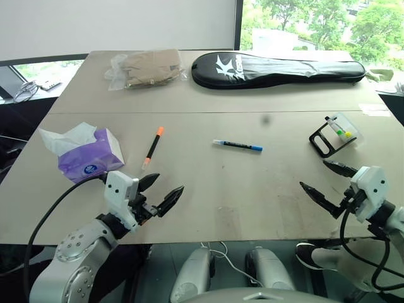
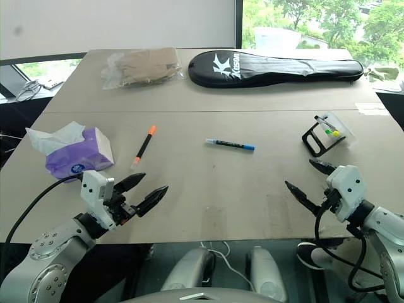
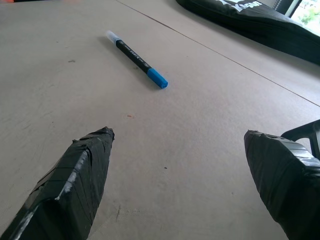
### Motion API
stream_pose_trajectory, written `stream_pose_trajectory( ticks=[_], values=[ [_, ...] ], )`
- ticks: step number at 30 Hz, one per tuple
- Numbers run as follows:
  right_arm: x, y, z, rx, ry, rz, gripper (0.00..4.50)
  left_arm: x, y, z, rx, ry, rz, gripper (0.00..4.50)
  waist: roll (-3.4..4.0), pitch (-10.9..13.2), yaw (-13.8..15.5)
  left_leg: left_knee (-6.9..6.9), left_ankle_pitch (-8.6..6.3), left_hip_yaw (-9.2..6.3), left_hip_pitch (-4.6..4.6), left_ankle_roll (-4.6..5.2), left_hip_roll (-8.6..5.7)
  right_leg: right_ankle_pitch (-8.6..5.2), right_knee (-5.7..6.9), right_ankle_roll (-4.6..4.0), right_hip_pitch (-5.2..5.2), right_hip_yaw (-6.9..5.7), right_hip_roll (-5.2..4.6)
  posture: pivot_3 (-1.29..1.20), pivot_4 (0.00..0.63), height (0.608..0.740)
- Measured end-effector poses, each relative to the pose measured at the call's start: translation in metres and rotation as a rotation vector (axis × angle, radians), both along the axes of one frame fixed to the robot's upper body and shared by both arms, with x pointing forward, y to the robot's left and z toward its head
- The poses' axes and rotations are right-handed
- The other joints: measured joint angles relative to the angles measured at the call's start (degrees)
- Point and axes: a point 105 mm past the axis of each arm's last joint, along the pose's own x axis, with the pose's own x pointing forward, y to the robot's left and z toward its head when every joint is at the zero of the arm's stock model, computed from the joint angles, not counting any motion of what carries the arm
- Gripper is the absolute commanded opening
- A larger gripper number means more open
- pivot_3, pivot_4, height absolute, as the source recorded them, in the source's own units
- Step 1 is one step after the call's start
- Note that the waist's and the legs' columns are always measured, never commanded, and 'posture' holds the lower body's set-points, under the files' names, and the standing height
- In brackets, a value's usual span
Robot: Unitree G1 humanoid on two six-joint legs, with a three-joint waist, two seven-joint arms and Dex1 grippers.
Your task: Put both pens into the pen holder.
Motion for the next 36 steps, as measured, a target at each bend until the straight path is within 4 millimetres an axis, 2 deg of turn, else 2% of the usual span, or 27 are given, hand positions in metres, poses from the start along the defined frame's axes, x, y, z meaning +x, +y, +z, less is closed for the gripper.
stream_pose_trajectory(
  ticks=[4,6,7,8,10,12,13,17,20,23,26,30,36],
  values=[
    [0.015,0.014,0.003,-0.073,0.056,0.047,4.45,0.000,0.004,-0.002,0.000,0.003,-0.016,4.49,0.11,0.0,-0.7,0.00,0.01,0.18,0.05,0.00,0.06,-0.01,0.01,-0.04,-0.03,0.14,0.04,0.00,0.150,0.740],
    [0.035,0.029,0.017,-0.183,0.079,0.075,4.45,-0.001,0.004,-0.001,0.015,-0.007,-0.048,4.49,0.11,0.0,-1.0,0.01,0.01,0.23,0.12,0.00,0.15,-0.05,0.01,-0.21,-0.03,0.12,0.10,0.00,0.150,0.740],
    [0.051,0.040,0.034,-0.213,0.066,0.079,4.45,0.000,0.002,0.002,0.022,-0.027,-0.069,4.49,0.11,0.0,-0.7,0.01,0.01,0.17,0.11,-0.01,0.19,-0.06,0.01,-0.26,-0.03,0.03,0.12,0.00,0.150,0.740],
    [0.052,0.042,0.036,-0.216,0.061,0.078,4.45,0.000,0.001,0.003,0.023,-0.032,-0.073,4.49,0.10,0.0,-0.5,-0.01,0.01,0.11,0.09,-0.01,0.19,-0.04,0.00,-0.24,-0.03,-0.03,0.12,0.00,0.150,0.740],
    [0.069,0.059,0.044,-0.233,0.131,0.116,4.45,0.002,0.004,0.002,0.033,-0.036,-0.067,4.49,0.13,0.1,-0.3,-0.07,0.00,-0.01,-0.05,-0.02,0.18,0.04,-0.10,-0.15,-0.06,-0.19,0.11,0.00,0.150,0.740],
    [0.075,0.067,0.046,-0.237,0.173,0.132,4.45,0.002,0.005,0.004,0.035,-0.046,-0.065,4.49,0.10,0.0,0.2,-0.09,0.00,-0.12,-0.22,-0.02,0.17,0.05,-0.22,-0.15,-0.13,-0.32,0.08,0.00,0.150,0.740],
    [0.089,0.080,0.047,-0.247,0.262,0.137,4.45,0.002,0.006,0.004,0.043,-0.046,-0.066,4.49,0.17,0.1,-0.3,-0.11,0.00,-0.02,-0.21,-0.02,0.17,0.06,-0.26,-0.16,-0.12,-0.22,0.07,0.00,0.150,0.740],
    [0.117,0.111,0.062,-0.356,0.376,0.114,4.45,0.003,0.002,0.012,0.071,-0.092,-0.125,4.49,0.17,0.1,-0.7,-0.37,0.01,0.02,-0.33,-0.03,0.17,0.08,-0.47,-0.17,-0.32,-0.16,0.03,0.00,0.150,0.740],
    [0.137,0.134,0.062,-0.355,0.464,0.086,4.45,0.000,0.002,0.016,0.049,-0.099,-0.161,4.49,0.14,0.1,-0.5,-0.53,0.12,0.01,-0.48,-0.26,0.13,0.09,-0.51,-0.18,-0.51,-0.17,-0.03,0.00,0.150,0.740],
    [0.157,0.152,0.056,-0.391,0.542,0.042,4.45,0.000,0.005,0.026,0.004,-0.130,-0.198,4.49,0.17,0.1,-0.7,-0.42,0.16,-0.01,-1.17,-0.32,0.09,0.13,-0.42,-0.20,-1.25,-0.20,-0.03,0.00,0.150,0.740],
    [0.167,0.158,0.049,-0.420,0.585,0.034,4.45,0.001,0.017,0.030,-0.013,-0.153,-0.174,4.49,0.17,0.1,-0.7,-0.49,0.16,0.01,-1.19,-0.31,0.03,0.12,-0.47,-0.20,-1.28,-0.20,-0.08,0.00,0.150,0.740],
    [0.168,0.169,0.037,-0.434,0.648,0.062,4.45,-0.001,0.021,0.033,-0.022,-0.182,-0.154,4.49,0.19,0.1,-0.9,-0.50,0.16,0.01,-1.18,-0.31,0.01,0.12,-0.44,-0.20,-1.29,-0.19,-0.08,0.00,0.150,0.740],
    [0.166,0.189,0.038,-0.456,0.690,0.113,4.45,-0.009,0.021,0.024,-0.030,-0.169,-0.112,4.49,0.22,0.1,-1.9,-0.58,0.16,-0.02,-1.13,-0.32,0.02,0.12,-0.37,-0.20,-1.31,-0.20,-0.06,0.00,0.150,0.740]
  ],
)
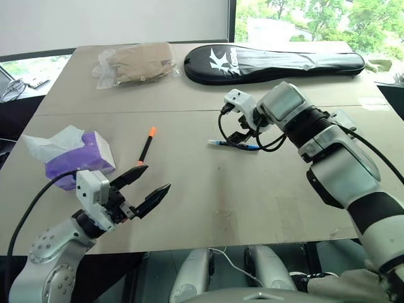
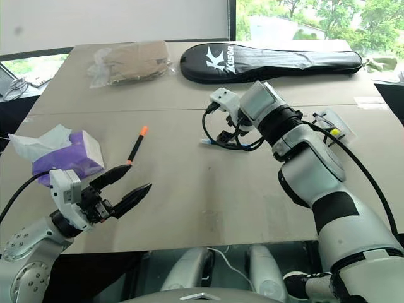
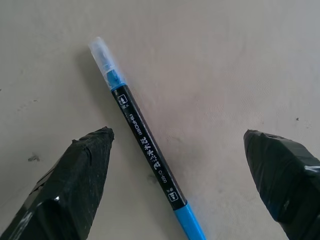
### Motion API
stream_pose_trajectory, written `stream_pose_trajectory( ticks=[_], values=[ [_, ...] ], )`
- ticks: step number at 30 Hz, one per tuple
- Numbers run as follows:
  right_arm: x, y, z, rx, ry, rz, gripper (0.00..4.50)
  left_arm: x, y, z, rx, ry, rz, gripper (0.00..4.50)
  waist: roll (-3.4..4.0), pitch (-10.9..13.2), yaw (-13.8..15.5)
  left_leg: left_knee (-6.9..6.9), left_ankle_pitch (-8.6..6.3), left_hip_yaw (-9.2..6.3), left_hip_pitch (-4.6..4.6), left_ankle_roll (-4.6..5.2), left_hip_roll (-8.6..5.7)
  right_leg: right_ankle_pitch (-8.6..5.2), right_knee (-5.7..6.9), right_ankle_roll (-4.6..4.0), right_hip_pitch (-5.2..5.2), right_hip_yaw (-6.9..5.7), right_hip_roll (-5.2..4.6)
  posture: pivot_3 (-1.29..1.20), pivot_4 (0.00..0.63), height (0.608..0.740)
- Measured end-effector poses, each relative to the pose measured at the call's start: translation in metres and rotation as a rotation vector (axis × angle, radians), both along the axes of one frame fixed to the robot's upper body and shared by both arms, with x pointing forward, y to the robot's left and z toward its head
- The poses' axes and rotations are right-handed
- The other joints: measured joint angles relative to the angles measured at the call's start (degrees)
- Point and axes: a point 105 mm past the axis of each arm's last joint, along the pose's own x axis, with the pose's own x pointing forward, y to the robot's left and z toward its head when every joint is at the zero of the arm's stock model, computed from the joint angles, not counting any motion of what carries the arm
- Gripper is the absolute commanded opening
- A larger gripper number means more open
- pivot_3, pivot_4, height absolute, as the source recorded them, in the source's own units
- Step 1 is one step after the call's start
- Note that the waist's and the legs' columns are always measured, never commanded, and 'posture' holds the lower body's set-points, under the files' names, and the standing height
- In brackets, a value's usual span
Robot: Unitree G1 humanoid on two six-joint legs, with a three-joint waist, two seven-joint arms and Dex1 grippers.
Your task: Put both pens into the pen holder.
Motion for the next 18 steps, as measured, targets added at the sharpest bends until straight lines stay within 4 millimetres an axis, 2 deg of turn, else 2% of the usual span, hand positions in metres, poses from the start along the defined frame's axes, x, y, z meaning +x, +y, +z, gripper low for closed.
stream_pose_trajectory(
  ticks=[5,6,8,10,11,15,16,18],
  values=[
    [-0.002,0.018,-0.007,-0.068,-0.003,0.052,4.45,0.003,-0.006,0.001,0.013,-0.030,0.015,4.49,0.02,0.0,-0.2,-0.01,0.00,0.01,0.04,0.00,-0.03,0.00,0.07,0.00,0.00,0.02,0.00,0.00,0.150,0.740],
    [-0.002,0.018,-0.012,-0.092,-0.005,0.059,4.23,0.002,-0.007,0.000,0.012,-0.030,0.020,4.50,0.02,0.0,-0.2,-0.01,0.00,0.01,0.04,0.00,-0.05,0.00,0.06,0.00,0.00,0.02,-0.01,0.00,0.150,0.740],
    [-0.001,0.017,-0.020,-0.135,-0.011,0.068,3.63,0.002,-0.008,-0.002,0.020,-0.028,0.033,4.50,0.03,0.0,-0.2,-0.01,0.00,0.01,0.02,-0.01,-0.07,0.00,0.07,0.00,-0.03,0.03,-0.02,0.00,0.150,0.740],
    [0.000,0.019,-0.022,-0.152,-0.023,0.095,2.75,0.001,-0.008,-0.003,0.031,-0.033,0.043,4.50,0.04,0.0,-0.2,-0.01,0.01,0.02,0.04,-0.01,-0.06,0.00,0.10,0.00,-0.05,0.05,-0.02,0.00,0.150,0.740],
    [-0.001,0.022,-0.023,-0.156,-0.029,0.117,2.11,0.001,-0.009,-0.002,0.030,-0.038,0.045,4.50,0.04,0.0,-0.3,-0.01,0.01,0.01,0.06,-0.02,-0.06,0.00,0.13,0.00,-0.04,0.04,-0.01,0.00,0.150,0.740],
    [0.000,0.028,-0.024,-0.159,-0.056,0.163,0.21,0.001,-0.015,-0.003,0.030,-0.042,0.045,4.50,0.05,0.0,-0.3,0.05,0.03,0.02,0.14,-0.05,-0.09,0.00,0.41,0.00,-0.05,0.07,-0.02,0.00,0.150,0.740],
    [0.001,0.027,-0.024,-0.160,-0.066,0.170,0.01,0.000,-0.015,-0.004,0.031,-0.038,0.049,4.50,0.05,0.0,-0.3,0.10,0.04,0.01,0.15,-0.06,-0.09,0.00,0.49,-0.01,-0.05,0.06,-0.01,0.00,0.150,0.740],
    [0.003,0.026,-0.023,-0.150,-0.073,0.173,0.01,0.000,-0.015,-0.006,0.030,-0.033,0.059,4.50,0.06,0.0,-0.2,0.20,0.03,-0.02,0.14,-0.04,-0.11,0.00,0.70,-0.02,-0.10,0.06,-0.01,0.00,0.150,0.740]
  ],
)
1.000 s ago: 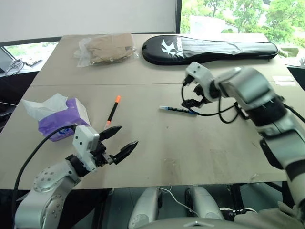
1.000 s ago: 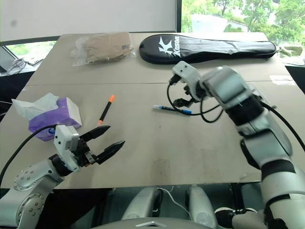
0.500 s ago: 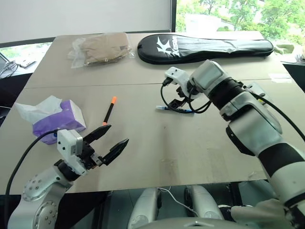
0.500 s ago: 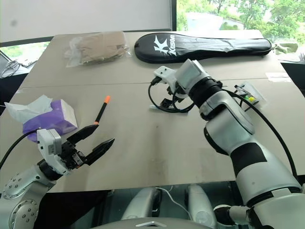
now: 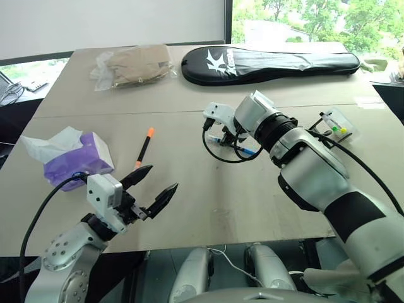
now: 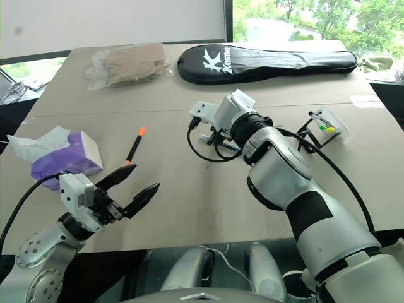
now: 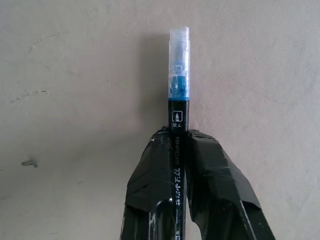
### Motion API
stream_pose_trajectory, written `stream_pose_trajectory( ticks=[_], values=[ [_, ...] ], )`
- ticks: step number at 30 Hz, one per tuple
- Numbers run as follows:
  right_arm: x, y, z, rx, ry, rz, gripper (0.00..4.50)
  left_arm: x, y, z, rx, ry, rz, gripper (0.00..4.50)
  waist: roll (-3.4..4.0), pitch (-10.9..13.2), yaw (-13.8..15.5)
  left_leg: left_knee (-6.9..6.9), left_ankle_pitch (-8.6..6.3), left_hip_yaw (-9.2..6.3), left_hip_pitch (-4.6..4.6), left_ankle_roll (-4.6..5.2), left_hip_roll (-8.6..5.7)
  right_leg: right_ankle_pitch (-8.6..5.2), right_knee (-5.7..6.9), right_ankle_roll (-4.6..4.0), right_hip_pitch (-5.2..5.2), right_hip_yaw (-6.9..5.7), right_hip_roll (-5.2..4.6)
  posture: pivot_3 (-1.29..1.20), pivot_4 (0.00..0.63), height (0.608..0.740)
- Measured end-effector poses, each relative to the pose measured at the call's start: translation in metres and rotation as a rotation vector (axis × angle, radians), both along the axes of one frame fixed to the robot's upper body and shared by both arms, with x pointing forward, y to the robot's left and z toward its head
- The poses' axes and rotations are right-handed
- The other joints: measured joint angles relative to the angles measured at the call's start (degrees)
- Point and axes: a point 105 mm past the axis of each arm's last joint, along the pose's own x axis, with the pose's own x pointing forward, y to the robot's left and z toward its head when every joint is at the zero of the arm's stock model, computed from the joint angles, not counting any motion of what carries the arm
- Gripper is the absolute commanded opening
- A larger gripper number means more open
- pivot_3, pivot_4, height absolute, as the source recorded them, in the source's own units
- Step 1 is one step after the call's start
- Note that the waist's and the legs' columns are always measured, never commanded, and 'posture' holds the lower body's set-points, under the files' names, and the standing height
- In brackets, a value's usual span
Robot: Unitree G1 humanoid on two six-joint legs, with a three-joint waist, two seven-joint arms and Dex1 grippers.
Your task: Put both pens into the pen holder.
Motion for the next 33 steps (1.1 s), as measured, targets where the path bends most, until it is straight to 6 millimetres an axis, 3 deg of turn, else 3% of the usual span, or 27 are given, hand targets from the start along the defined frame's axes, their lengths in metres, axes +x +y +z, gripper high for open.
stream_pose_trajectory(
  ticks=[3,5,7,8,10,11,14,15,19,22,25,29,33],
  values=[
    [0.000,0.000,0.008,0.112,0.037,-0.022,0.01,0.005,-0.005,0.004,-0.004,-0.023,-0.013,4.50,0.03,0.0,0.2,0.10,0.01,-0.09,-0.04,0.00,-0.02,0.03,0.05,-0.04,0.01,-0.10,0.01,0.00,0.150,0.740],
    [0.004,0.000,0.029,0.304,0.061,-0.066,0.01,0.010,-0.011,0.009,-0.011,-0.043,-0.034,4.50,0.02,0.0,0.2,0.16,0.01,-0.13,-0.08,0.00,-0.03,0.04,0.04,-0.04,0.01,-0.16,0.00,0.00,0.150,0.740],
    [0.015,-0.017,0.060,0.548,0.048,-0.149,0.01,0.015,-0.017,0.014,-0.016,-0.067,-0.059,4.50,0.02,0.0,0.8,0.19,0.10,-0.22,-0.15,-0.14,-0.09,0.03,0.02,-0.04,0.03,-0.24,-0.06,0.00,0.150,0.740],
    [0.024,-0.043,0.095,0.815,0.011,-0.209,0.01,0.020,-0.021,0.016,-0.019,-0.078,-0.080,4.50,0.02,0.0,1.6,0.21,0.09,-0.31,-0.16,-0.13,-0.09,0.03,-0.07,-0.04,0.14,-0.36,-0.07,0.00,0.150,0.740],
    [0.028,-0.075,0.125,0.992,-0.071,-0.246,0.01,0.024,-0.020,0.016,-0.017,-0.073,-0.084,4.50,0.00,0.0,1.8,0.17,0.09,-0.29,-0.12,-0.12,-0.10,0.03,-0.13,-0.04,0.21,-0.43,-0.09,0.00,0.150,0.740],
    [0.025,-0.112,0.145,1.095,-0.210,-0.271,0.01,0.030,-0.022,0.018,-0.019,-0.077,-0.100,4.50,-0.02,0.0,2.3,0.22,-0.01,-0.43,-0.15,0.06,-0.10,0.03,-0.21,-0.03,0.29,-0.55,-0.11,0.00,0.150,0.740],
    [0.015,-0.162,0.143,1.093,-0.370,-0.361,0.01,0.036,-0.028,0.020,-0.023,-0.070,-0.132,4.50,0.01,0.0,1.6,0.20,-0.02,-0.15,-0.07,0.10,-0.06,0.03,-0.16,-0.02,0.28,-0.44,-0.08,0.00,0.150,0.740],
    [0.004,-0.191,0.133,1.010,-0.517,-0.392,0.01,0.042,-0.035,0.027,-0.033,-0.089,-0.162,4.50,0.01,0.0,1.6,0.27,-0.04,-0.22,-0.13,0.14,-0.01,0.03,-0.15,-0.01,0.28,-0.43,-0.05,0.00,0.150,0.740],
    [-0.017,-0.225,0.119,0.869,-0.715,-0.426,0.01,0.051,-0.048,0.039,-0.063,-0.097,-0.249,4.50,0.22,0.0,0.2,0.29,-0.05,0.19,0.01,0.17,0.11,0.03,0.16,0.00,0.16,-0.15,0.11,0.00,0.150,0.740],
    [-0.030,-0.241,0.124,0.759,-0.848,-0.419,0.01,0.054,-0.065,0.054,-0.116,-0.103,-0.356,4.50,0.22,0.0,0.1,0.41,-0.05,0.13,0.10,0.17,0.17,0.05,0.20,0.00,0.30,-0.17,0.19,0.00,0.150,0.740],
    [-0.034,-0.251,0.120,0.675,-0.919,-0.416,0.01,0.050,-0.079,0.061,-0.133,-0.085,-0.471,4.50,0.21,0.0,-0.1,0.26,-0.06,0.41,0.88,0.19,0.19,0.04,0.11,0.02,0.97,0.07,0.23,0.00,0.150,0.740],
    [-0.036,-0.252,0.113,0.665,-0.915,-0.425,0.01,0.048,-0.086,0.064,-0.133,-0.071,-0.531,4.50,0.21,0.0,0.0,0.27,-0.06,0.43,0.92,0.18,0.28,0.04,0.12,0.02,0.98,0.12,0.30,0.00,0.150,0.740],
    [-0.040,-0.246,0.120,0.684,-0.934,-0.403,0.01,0.048,-0.087,0.065,-0.131,-0.067,-0.537,4.50,0.21,0.0,0.1,0.27,-0.06,0.42,0.89,0.18,0.30,0.04,0.08,0.01,0.98,0.17,0.29,0.00,0.150,0.740]
  ],
)
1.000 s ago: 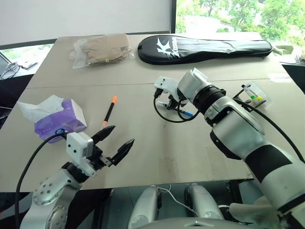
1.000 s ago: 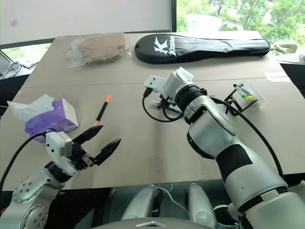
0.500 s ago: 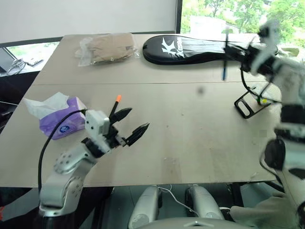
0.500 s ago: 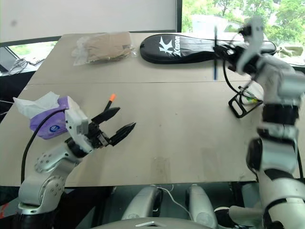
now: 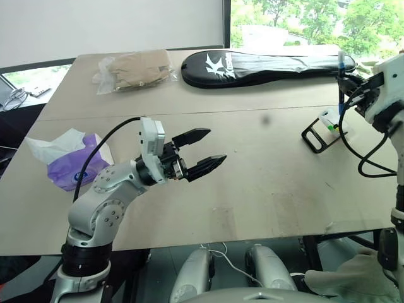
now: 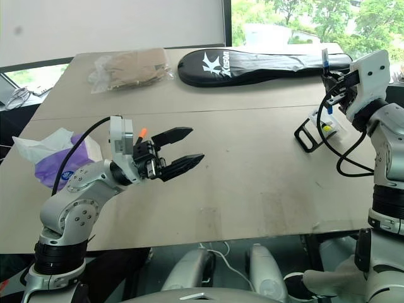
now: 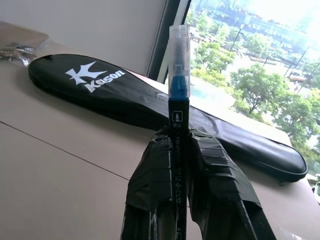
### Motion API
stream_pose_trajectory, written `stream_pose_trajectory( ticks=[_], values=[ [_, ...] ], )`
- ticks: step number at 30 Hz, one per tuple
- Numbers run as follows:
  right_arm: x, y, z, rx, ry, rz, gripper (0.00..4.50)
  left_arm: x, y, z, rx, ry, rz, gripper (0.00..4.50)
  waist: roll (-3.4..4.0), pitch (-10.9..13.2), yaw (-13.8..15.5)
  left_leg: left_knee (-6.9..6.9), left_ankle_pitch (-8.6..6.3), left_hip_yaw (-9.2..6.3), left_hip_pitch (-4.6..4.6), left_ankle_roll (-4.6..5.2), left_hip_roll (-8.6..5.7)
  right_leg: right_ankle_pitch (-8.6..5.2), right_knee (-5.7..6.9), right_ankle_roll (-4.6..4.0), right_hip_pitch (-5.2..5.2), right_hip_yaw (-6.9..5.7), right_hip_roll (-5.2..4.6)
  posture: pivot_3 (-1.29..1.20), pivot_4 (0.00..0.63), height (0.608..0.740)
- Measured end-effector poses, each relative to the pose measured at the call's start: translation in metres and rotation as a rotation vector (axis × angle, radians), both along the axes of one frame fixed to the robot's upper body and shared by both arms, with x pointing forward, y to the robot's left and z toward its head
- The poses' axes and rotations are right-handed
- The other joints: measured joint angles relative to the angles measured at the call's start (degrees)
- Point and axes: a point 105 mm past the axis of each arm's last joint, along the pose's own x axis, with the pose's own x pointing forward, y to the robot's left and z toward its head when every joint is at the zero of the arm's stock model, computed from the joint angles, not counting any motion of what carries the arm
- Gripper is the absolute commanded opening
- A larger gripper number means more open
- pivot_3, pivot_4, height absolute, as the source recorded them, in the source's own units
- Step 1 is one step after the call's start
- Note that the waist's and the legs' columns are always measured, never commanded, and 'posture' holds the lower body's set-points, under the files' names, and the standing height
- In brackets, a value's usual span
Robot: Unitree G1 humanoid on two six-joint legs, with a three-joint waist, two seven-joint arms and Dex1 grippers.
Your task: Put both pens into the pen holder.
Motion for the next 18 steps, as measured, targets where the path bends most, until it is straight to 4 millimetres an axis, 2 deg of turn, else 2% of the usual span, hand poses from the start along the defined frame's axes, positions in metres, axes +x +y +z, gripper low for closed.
stream_pose_trajectory(
  ticks=[7,15,18],
  values=[
    [-0.002,0.002,-0.011,-0.007,-0.002,0.001,0.01,0.002,-0.001,-0.002,-0.014,0.008,0.020,4.50,-0.01,0.0,0.4,0.01,0.00,-0.04,-0.02,0.00,-0.01,0.00,-0.03,0.00,0.01,0.04,-0.02,0.00,0.150,0.740],
    [0.008,0.001,-0.023,-0.072,-0.040,0.008,0.01,0.004,0.000,-0.003,-0.014,0.014,0.049,4.50,-0.08,0.0,0.5,0.04,0.00,-0.04,-0.01,0.00,-0.01,0.00,-0.04,0.00,0.05,0.04,-0.02,0.00,0.150,0.740],
    [0.012,-0.008,-0.045,-0.071,0.028,-0.007,1.30,0.006,0.002,-0.005,-0.013,0.023,0.068,4.50,-0.13,-0.1,0.7,0.04,0.00,-0.07,-0.01,0.00,-0.01,0.00,-0.05,0.00,0.05,0.04,-0.02,0.00,0.150,0.740]
  ],
)
